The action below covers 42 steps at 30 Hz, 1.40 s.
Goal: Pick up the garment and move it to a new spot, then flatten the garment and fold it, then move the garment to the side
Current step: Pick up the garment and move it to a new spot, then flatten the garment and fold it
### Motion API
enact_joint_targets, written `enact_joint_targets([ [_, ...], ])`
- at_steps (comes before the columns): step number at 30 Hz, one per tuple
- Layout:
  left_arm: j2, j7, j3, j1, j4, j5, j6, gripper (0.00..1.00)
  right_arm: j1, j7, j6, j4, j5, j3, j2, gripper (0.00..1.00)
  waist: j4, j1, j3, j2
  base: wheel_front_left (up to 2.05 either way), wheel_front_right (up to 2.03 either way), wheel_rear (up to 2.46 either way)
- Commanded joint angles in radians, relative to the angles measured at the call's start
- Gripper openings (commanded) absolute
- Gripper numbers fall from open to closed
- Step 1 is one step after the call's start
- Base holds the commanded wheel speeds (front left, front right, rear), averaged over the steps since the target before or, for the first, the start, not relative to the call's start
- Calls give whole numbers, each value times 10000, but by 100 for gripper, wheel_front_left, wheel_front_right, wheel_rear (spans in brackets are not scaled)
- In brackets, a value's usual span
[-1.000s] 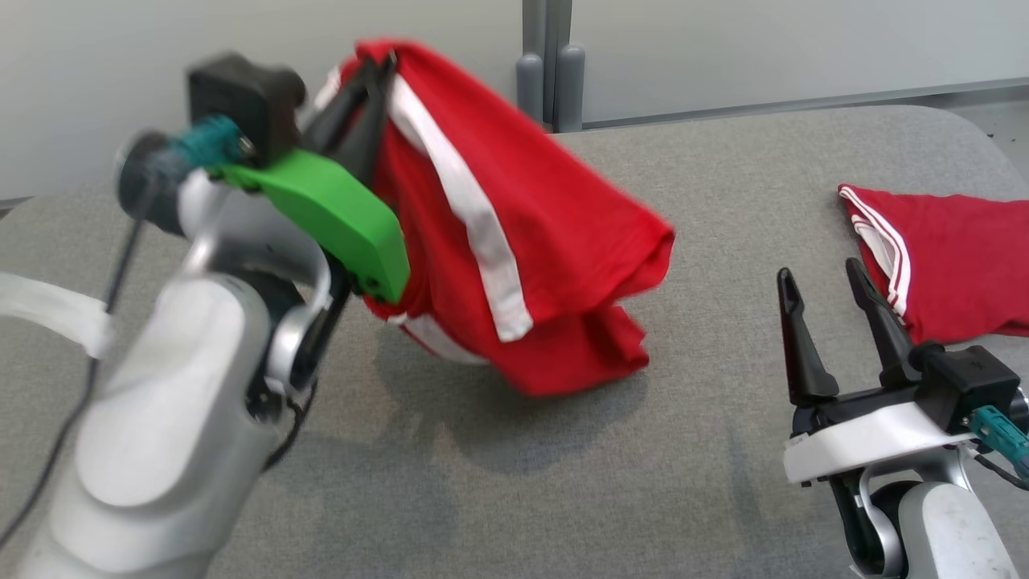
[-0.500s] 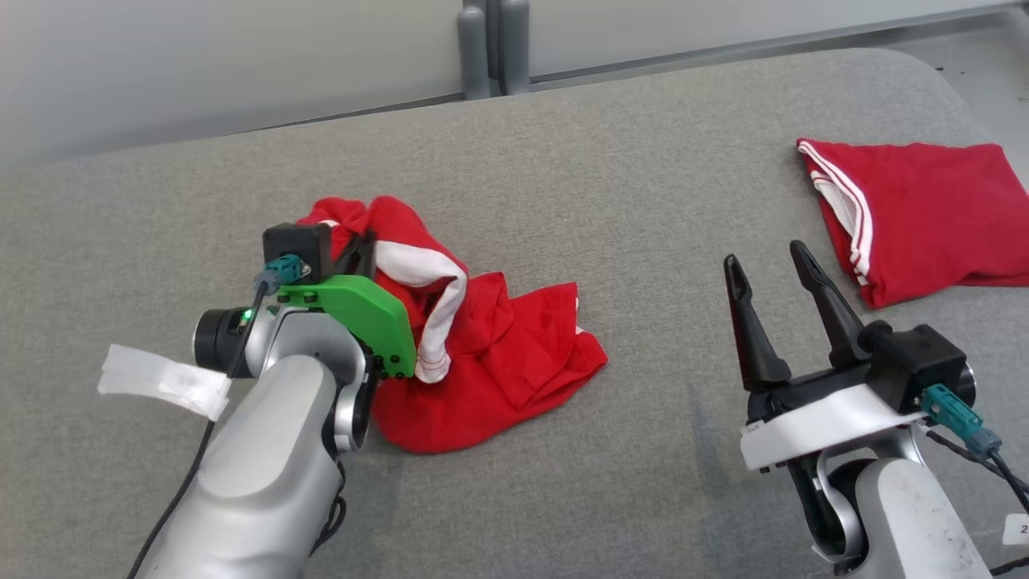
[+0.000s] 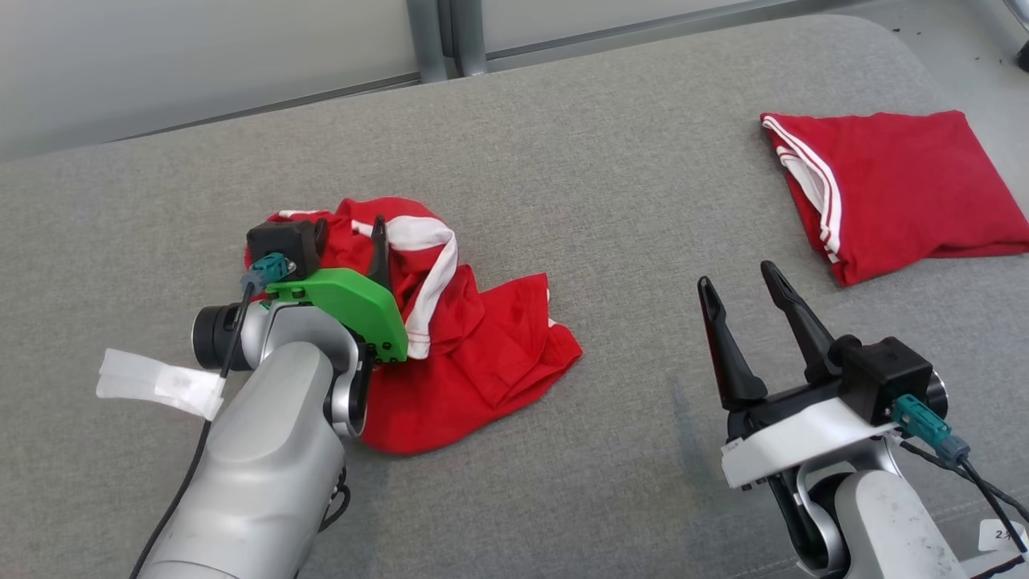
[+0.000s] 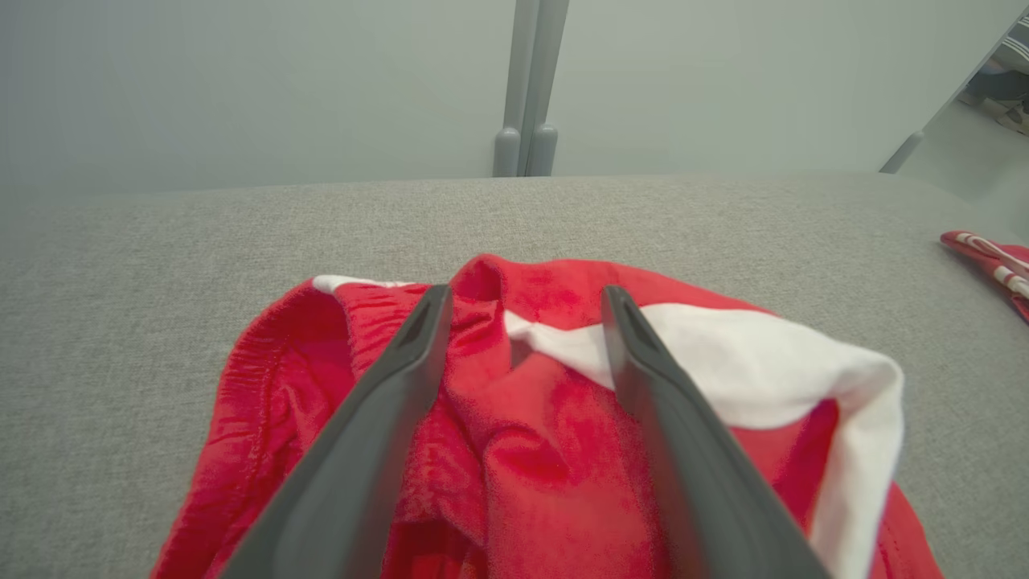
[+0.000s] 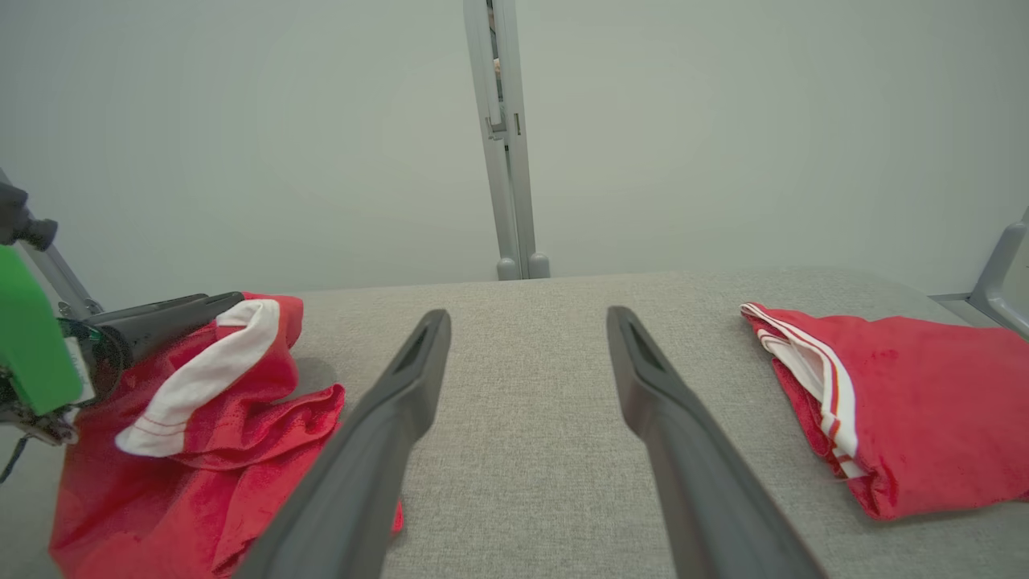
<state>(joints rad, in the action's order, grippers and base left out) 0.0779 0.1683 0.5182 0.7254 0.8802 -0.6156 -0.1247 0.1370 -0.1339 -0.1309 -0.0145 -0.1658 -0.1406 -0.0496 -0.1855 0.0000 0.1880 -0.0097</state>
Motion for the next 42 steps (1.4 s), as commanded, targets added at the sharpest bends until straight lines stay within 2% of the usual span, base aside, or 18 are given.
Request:
enact_joint_targets([
  [1,-33,221,11,153,118,-52,126,100,-111,-31,3,41,-43,-30,-22,100,305,0,-222,97,0,0,0],
  [8,-151,568,59,-23,178,-267,404,100,-280,9,3,109,-85,-117,-24,100,848,0,-527,97,0,0,0],
  [13,-213,346,179,-248,360,-590,828,100,-255,62,3,109,-93,-159,-24,100,1040,0,-640,97,0,0,0],
  [19,-263,-59,434,-193,340,-1068,1223,100,-135,81,3,67,-65,-209,-24,100,822,0,-558,97,0,0,0],
  [25,-261,-480,960,-170,257,-1530,1213,100,-113,12,3,105,-33,-92,-21,100,443,0,-414,97,0,0,0],
  [26,-260,-486,1021,-161,278,-1549,1153,73,-127,-3,3,111,-21,-73,-21,100,424,0,-400,97,0,0,0],
  [27,-261,-423,1052,-138,326,-1566,1050,29,-133,-14,3,118,-18,-61,-22,100,412,0,-388,97,0,0,0],
  [28,-261,-339,1085,-115,387,-1524,982,9,-135,-18,3,125,-18,-44,-22,100,409,0,-380,97,0,0,0],
  [29,-260,-259,1097,-102,442,-1489,945,0,-139,-27,3,128,-20,-21,-22,100,420,0,-374,97,0,0,0],
  [37,-20,671,713,-419,-30,-1614,864,0,-241,-125,3,146,-48,137,-22,100,1033,0,-411,97,0,0,0],
  [42,424,911,234,-1206,-1183,-1552,481,0,-320,-169,3,223,-113,102,-24,100,1472,0,-538,97,0,0,0],
])
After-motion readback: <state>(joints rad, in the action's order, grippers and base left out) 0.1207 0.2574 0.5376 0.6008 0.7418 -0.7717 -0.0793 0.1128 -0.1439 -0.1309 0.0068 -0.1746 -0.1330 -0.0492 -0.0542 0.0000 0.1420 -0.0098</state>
